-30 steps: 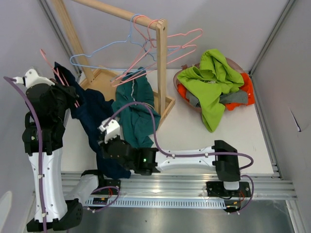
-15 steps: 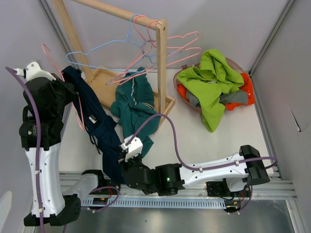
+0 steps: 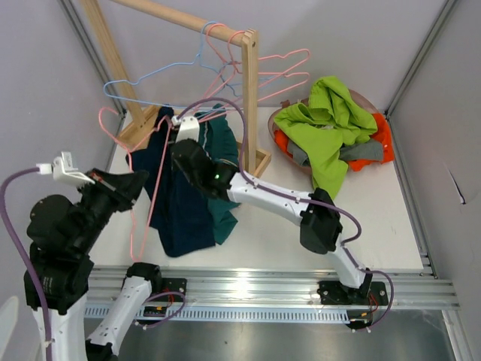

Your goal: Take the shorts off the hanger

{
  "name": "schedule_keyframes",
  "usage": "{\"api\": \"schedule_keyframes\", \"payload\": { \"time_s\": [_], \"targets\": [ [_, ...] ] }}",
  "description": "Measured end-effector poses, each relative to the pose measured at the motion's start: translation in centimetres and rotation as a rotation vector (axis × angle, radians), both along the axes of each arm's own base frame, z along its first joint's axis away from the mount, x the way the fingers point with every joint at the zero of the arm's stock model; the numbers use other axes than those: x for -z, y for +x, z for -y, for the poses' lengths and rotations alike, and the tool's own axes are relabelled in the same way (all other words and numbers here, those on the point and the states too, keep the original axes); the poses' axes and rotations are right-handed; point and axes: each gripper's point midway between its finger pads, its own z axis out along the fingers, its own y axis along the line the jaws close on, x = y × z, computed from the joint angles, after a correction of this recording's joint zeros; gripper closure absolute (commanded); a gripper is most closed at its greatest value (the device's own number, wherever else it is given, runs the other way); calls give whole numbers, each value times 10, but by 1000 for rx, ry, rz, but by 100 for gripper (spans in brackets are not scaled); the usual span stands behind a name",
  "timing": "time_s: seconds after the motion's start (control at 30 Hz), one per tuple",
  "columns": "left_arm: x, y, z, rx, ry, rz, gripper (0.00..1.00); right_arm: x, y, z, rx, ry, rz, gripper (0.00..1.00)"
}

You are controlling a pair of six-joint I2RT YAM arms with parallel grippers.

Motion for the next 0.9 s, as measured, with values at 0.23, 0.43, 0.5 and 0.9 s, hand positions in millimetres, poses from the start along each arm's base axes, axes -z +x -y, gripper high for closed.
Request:
{"api": "schedule_keyframes", "payload": {
  "time_s": [0.23, 0.43, 0.5, 0.9],
  "targets": [
    [-4, -7, -20, -102, 46, -23, 100, 21, -15, 9, -28, -63, -27, 100],
    [-41, -6, -33, -151, 126, 99, 100, 59, -156, 46, -158, -201, -43, 100],
    [-38, 0, -32, -139, 167, 91, 100, 51, -192, 59, -184, -198, -30, 100],
    [-14, 43, -74, -335, 425, -55, 100, -143, -133, 275, 272, 39, 169, 100]
  ]
}}
